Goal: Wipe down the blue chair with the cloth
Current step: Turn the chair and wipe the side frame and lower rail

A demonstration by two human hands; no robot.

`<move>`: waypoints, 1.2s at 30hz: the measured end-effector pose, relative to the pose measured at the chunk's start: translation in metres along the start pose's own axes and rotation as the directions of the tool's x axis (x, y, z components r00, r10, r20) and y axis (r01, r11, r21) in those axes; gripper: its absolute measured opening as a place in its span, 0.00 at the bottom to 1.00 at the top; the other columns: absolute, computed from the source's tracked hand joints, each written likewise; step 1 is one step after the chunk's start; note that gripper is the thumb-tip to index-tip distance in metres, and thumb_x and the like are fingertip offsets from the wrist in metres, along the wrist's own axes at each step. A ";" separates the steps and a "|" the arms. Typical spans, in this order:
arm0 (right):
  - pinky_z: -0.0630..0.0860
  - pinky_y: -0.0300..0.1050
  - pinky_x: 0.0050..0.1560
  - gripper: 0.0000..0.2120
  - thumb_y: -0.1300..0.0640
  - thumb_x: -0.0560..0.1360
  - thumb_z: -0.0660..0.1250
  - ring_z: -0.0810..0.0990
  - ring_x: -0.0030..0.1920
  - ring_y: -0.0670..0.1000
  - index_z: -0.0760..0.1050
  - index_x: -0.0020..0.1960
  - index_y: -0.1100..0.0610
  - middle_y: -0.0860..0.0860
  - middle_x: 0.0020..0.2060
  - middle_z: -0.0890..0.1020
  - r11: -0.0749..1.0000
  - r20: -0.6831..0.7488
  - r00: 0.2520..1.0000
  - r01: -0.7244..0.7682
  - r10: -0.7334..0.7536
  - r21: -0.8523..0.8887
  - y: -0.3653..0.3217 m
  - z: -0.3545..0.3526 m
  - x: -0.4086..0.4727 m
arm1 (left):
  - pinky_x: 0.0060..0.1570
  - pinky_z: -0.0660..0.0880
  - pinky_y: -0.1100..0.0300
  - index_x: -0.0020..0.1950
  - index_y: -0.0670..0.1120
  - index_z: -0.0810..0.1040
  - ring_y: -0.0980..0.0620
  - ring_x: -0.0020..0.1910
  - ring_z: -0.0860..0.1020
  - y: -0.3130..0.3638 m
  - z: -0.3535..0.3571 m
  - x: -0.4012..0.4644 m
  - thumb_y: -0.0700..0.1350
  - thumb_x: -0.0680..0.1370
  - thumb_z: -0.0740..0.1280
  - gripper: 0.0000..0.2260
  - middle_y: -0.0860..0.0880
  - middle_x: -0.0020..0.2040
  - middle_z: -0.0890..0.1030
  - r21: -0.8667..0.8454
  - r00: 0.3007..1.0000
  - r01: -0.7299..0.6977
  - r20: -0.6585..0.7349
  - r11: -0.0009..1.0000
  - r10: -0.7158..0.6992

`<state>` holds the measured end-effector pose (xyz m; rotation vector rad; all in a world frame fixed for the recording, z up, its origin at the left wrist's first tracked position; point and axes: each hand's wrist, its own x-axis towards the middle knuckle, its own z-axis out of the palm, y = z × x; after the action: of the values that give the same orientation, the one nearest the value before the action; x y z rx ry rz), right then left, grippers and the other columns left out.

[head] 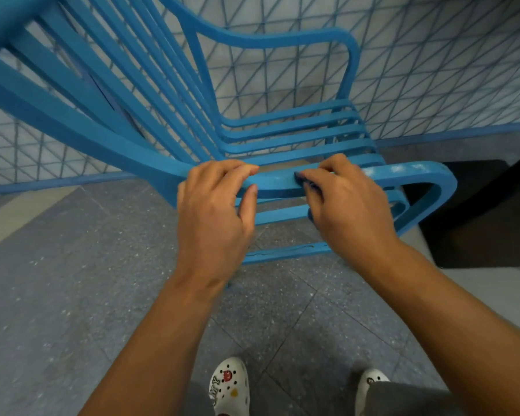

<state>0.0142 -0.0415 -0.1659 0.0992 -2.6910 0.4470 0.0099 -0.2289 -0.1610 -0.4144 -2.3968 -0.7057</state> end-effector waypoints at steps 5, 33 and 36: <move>0.71 0.54 0.51 0.11 0.55 0.81 0.64 0.73 0.53 0.57 0.81 0.60 0.53 0.53 0.53 0.78 0.992 -0.008 0.997 -0.080 0.079 -0.098 -0.013 0.010 0.005 | 0.62 0.60 0.50 0.64 0.46 0.81 0.43 0.70 0.72 -0.006 -0.002 -0.004 0.39 0.78 0.68 0.14 0.50 0.61 0.83 0.168 0.991 0.049 0.114 0.985 -0.069; 0.81 0.57 0.46 0.14 0.49 0.84 0.59 0.80 0.43 0.53 0.80 0.63 0.49 0.50 0.52 0.73 0.958 0.029 0.969 -0.247 0.245 0.148 0.073 -0.030 -0.005 | 0.61 0.61 0.57 0.60 0.50 0.81 0.50 0.59 0.78 0.034 0.030 0.001 0.44 0.79 0.69 0.10 0.54 0.54 0.82 -0.026 0.990 0.094 0.111 0.995 -0.090; 0.81 0.56 0.47 0.14 0.50 0.84 0.59 0.81 0.43 0.53 0.79 0.64 0.51 0.48 0.53 0.74 0.960 0.000 0.984 -0.176 0.180 0.218 0.061 -0.032 -0.008 | 0.64 0.62 0.55 0.66 0.50 0.78 0.50 0.61 0.76 0.038 0.039 0.008 0.46 0.79 0.68 0.15 0.53 0.57 0.81 0.025 0.969 0.060 0.237 0.998 -0.064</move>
<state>0.0260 0.0263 -0.1593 -0.0861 -2.6336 0.7930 0.0026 -0.1749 -0.1680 -0.4395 -2.6493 -0.6961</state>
